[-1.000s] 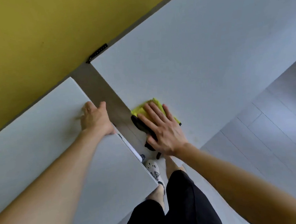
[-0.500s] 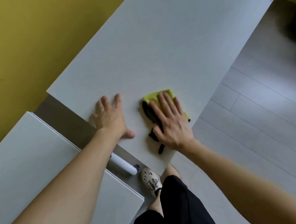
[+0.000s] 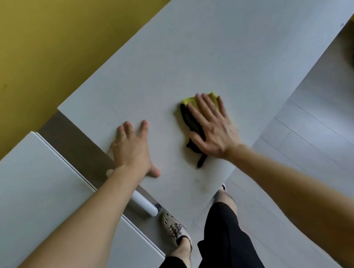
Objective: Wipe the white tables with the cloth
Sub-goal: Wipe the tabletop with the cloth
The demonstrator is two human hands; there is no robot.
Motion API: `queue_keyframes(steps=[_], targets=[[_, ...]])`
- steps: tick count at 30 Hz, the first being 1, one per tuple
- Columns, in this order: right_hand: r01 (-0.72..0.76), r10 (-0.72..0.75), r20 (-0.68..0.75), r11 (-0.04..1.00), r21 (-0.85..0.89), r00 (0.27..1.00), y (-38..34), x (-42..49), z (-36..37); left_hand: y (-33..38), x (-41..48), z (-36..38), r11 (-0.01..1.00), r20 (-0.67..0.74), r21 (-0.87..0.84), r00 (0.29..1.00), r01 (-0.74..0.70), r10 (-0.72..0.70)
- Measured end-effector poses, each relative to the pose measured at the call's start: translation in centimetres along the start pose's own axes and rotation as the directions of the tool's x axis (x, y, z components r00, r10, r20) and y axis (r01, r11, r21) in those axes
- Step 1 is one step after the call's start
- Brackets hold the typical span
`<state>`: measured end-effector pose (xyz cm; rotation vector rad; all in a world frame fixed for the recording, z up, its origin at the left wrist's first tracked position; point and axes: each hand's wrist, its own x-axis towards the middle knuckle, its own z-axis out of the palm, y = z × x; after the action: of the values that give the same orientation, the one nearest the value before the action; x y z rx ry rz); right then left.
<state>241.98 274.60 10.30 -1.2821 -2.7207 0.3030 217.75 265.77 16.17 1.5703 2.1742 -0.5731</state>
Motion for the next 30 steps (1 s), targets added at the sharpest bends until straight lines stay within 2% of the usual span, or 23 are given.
queue_keyframes(steps=[1, 2, 3, 5, 6, 7, 8, 10, 11, 13, 14, 15, 16, 17, 19, 21, 22, 23, 24, 26, 28, 29, 30], targets=[[0.196, -0.198, 0.065, 0.98, 0.038, 0.978, -2.4, -1.9, 0.5, 0.0, 0.0, 0.1, 1.0, -0.012, -0.018, 1.0, 0.006, -0.007], [0.386, -0.394, 0.145, 0.919, 0.079, 0.908, -4.1, -3.3, 0.5, -0.1, 0.0, 0.4, 0.999, -0.027, -0.036, 1.0, 0.004, -0.004], [0.547, -0.559, 0.211, 0.829, 0.12, 0.802, -4.6, -3.6, 0.4, -0.2, 0.1, 0.6, 0.999, -0.04, -0.047, 0.999, -0.004, 0.002], [0.748, -0.754, 0.284, 0.645, 0.156, 0.592, -2.0, -1.0, -0.1, -0.2, 0.0, 0.9, 0.998, -0.045, -0.057, 0.999, -0.02, 0.017], [0.778, -0.771, 0.298, 0.616, 0.125, 0.562, 0.0, 2.0, -0.5, -0.2, -0.1, 0.8, 0.998, -0.032, -0.062, 0.999, -0.014, 0.012], [0.755, -0.739, 0.295, 0.651, 0.081, 0.606, 2.1, 5.5, -0.7, -0.3, -0.3, 0.6, 0.997, -0.015, -0.074, 1.0, -0.002, 0.001], [0.677, -0.658, 0.272, 0.736, 0.031, 0.702, 4.2, 9.2, -0.9, -0.4, -0.4, 0.6, 0.995, -0.001, -0.098, 1.0, 0.003, -0.003], [0.414, -0.396, 0.21, 0.909, -0.045, 0.894, 7.1, 15.4, -1.5, -0.7, -0.8, 0.8, 0.977, -0.025, -0.215, 1.0, 0.007, -0.013], [0.284, -0.271, 0.176, 0.957, -0.057, 0.946, 7.3, 17.0, -1.5, -0.8, -0.9, 1.1, 0.95, -0.095, -0.311, 0.994, 0.015, -0.046], [0.153, -0.149, 0.115, 0.988, -0.024, 0.982, 5.6, 17.5, -0.8, -0.6, -0.6, 2.0, 0.892, -0.314, -0.45, 0.926, 0.046, -0.207], [0.179, -0.178, 0.101, 0.984, -0.001, 0.979, 4.4, 16.5, -0.6, -0.2, -0.1, 2.4, 0.876, -0.388, -0.471, 0.867, 0.105, -0.313], [0.278, -0.279, 0.104, 0.96, 0.026, 0.955, 3.2, 14.8, -0.6, 0.4, 0.5, 2.9, 0.856, -0.424, -0.486, 0.809, 0.177, -0.408], [0.421, -0.426, 0.135, 0.905, 0.066, 0.895, 2.2, 12.5, -0.6, 1.0, 1.2, 3.3, 0.836, -0.437, -0.497, 0.765, 0.234, -0.474], [0.568, -0.578, 0.198, 0.816, 0.107, 0.792, 1.5, 10.1, -0.6, 1.7, 1.9, 3.6, 0.823, -0.442, -0.502, 0.739, 0.266, -0.508], [0.812, -0.809, 0.313, 0.562, 0.16, 0.498, 1.2, 7.3, -1.0, 2.7, 2.9, 4.4, 0.82, -0.458, -0.496, 0.717, 0.284, -0.526], [0.909, -0.915, 0.32, 0.333, 0.25, 0.247, 2.2, 9.2, -1.2, 2.9, 3.3, 5.3, 0.823, -0.494, -0.494, 0.688, 0.282, -0.532], [0.919, -0.936, 0.297, 0.274, 0.284, 0.187, 2.9, 11.5, -1.1, 2.8, 3.4, 5.7, 0.823, -0.525, -0.5, 0.662, 0.269, -0.535], [0.917, -0.939, 0.281, 0.281, 0.284, 0.2, 3.5, 14.4, -1.1, 2.8, 3.5, 6.1, 0.825, -0.555, -0.505, 0.636, 0.255, -0.536], [0.903, -0.922, 0.26, 0.351, 0.249, 0.287, 4.1, 17.8, -1.0, 2.7, 3.7, 6.3, 0.825, -0.571, -0.511, 0.62, 0.244, -0.537], [0.784, -0.789, 0.225, 0.606, 0.135, 0.571, 5.2, 24.6, -0.7, 2.7, 3.9, 6.4, 0.819, -0.577, -0.521, 0.609, 0.239, -0.545], [0.534, -0.532, 0.155, 0.845, 0.035, 0.832, 5.0, 28.6, -0.2, 2.8, 3.9, 6.4, 0.818, -0.574, -0.522, 0.61, 0.243, -0.547], [0.403, -0.403, 0.108, 0.915, 0.024, 0.909, 4.2, 29.1, 0.3, 2.8, 3.9, 6.5, 0.817, -0.572, -0.522, 0.61, 0.244, -0.548], [0.308, -0.309, 0.07, 0.951, 0.022, 0.949, 2.7, 28.5, 0.8, 2.8, 3.9, 6.5, 0.819, -0.569, -0.518, 0.615, 0.247, -0.545]])
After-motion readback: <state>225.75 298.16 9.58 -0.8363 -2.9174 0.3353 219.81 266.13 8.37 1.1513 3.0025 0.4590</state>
